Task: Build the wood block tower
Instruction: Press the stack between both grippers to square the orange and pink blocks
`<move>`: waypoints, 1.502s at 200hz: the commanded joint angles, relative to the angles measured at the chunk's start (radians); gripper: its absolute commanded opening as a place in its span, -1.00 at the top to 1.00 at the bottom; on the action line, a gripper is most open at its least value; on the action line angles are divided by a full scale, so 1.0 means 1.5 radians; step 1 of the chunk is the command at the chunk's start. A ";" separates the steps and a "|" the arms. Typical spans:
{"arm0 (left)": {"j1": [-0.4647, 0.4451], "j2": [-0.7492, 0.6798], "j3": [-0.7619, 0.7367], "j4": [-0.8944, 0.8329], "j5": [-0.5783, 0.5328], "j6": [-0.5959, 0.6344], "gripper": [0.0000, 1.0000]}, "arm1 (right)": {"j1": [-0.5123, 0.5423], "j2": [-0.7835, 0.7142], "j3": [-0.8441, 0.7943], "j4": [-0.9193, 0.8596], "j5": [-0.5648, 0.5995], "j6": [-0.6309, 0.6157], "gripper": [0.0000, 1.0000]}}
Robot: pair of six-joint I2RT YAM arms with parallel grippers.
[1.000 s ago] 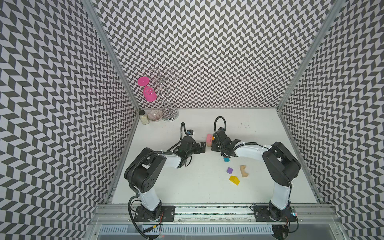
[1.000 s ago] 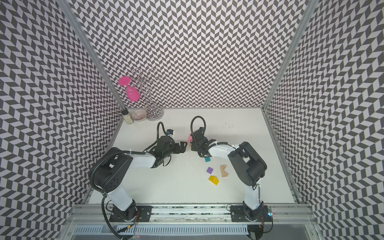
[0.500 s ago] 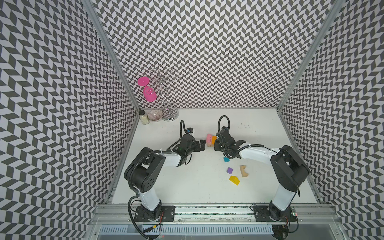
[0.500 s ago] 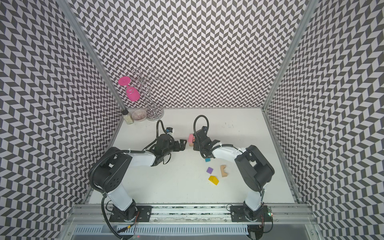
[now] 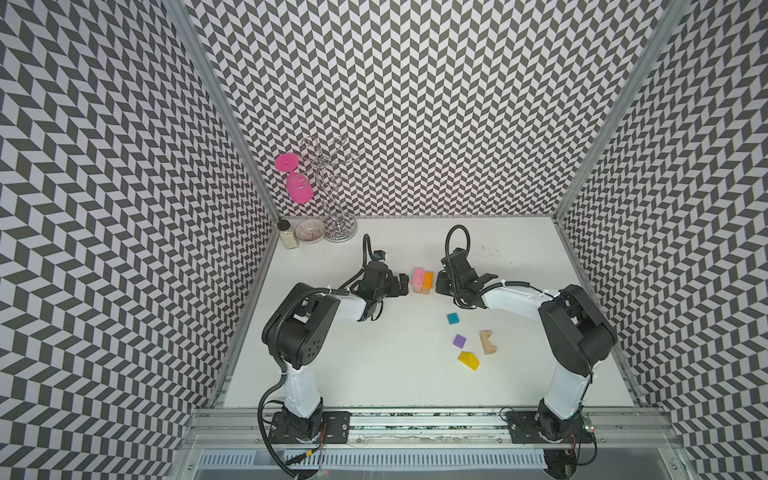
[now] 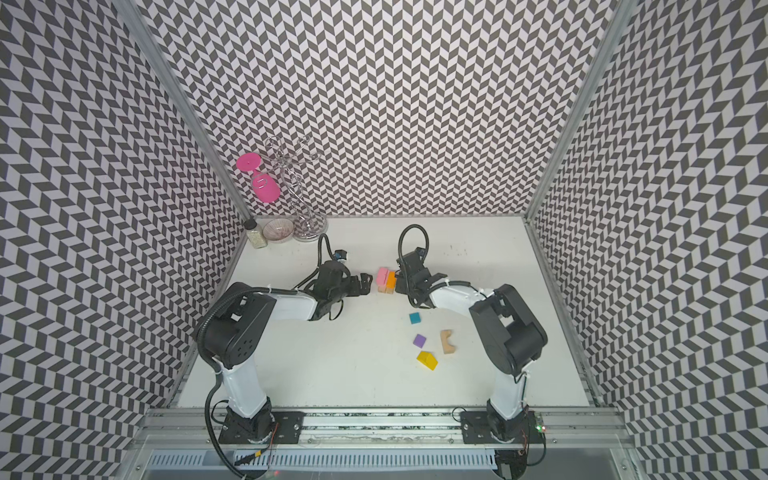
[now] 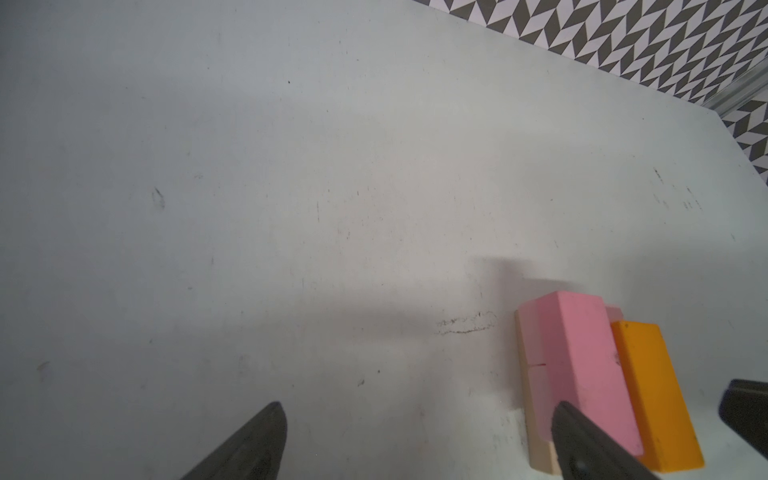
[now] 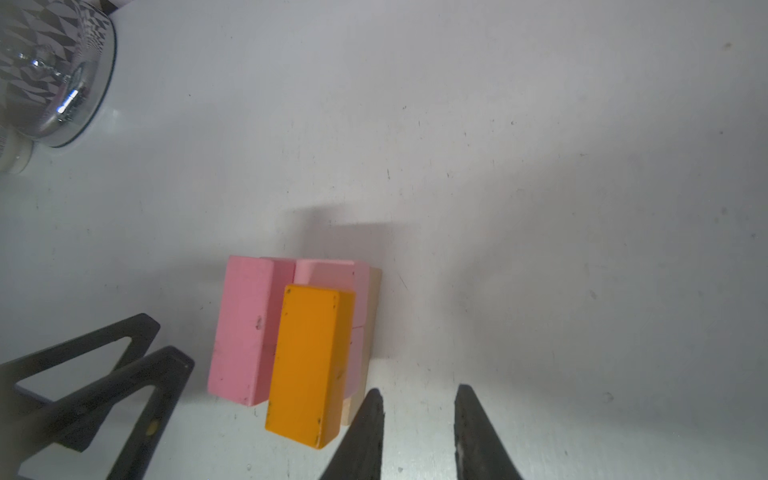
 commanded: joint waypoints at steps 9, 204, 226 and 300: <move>0.001 0.016 0.023 -0.012 0.011 0.011 -1.00 | 0.001 0.029 0.038 0.019 -0.007 0.005 0.41; -0.001 0.027 0.038 -0.001 0.049 0.015 -1.00 | 0.001 0.069 0.078 0.017 -0.017 0.034 0.43; -0.001 0.031 0.037 0.001 0.053 0.015 -1.00 | 0.001 0.067 0.076 0.017 -0.016 0.039 0.43; -0.003 0.029 0.041 0.003 0.059 0.016 -1.00 | 0.001 0.066 0.075 0.024 -0.011 0.058 0.43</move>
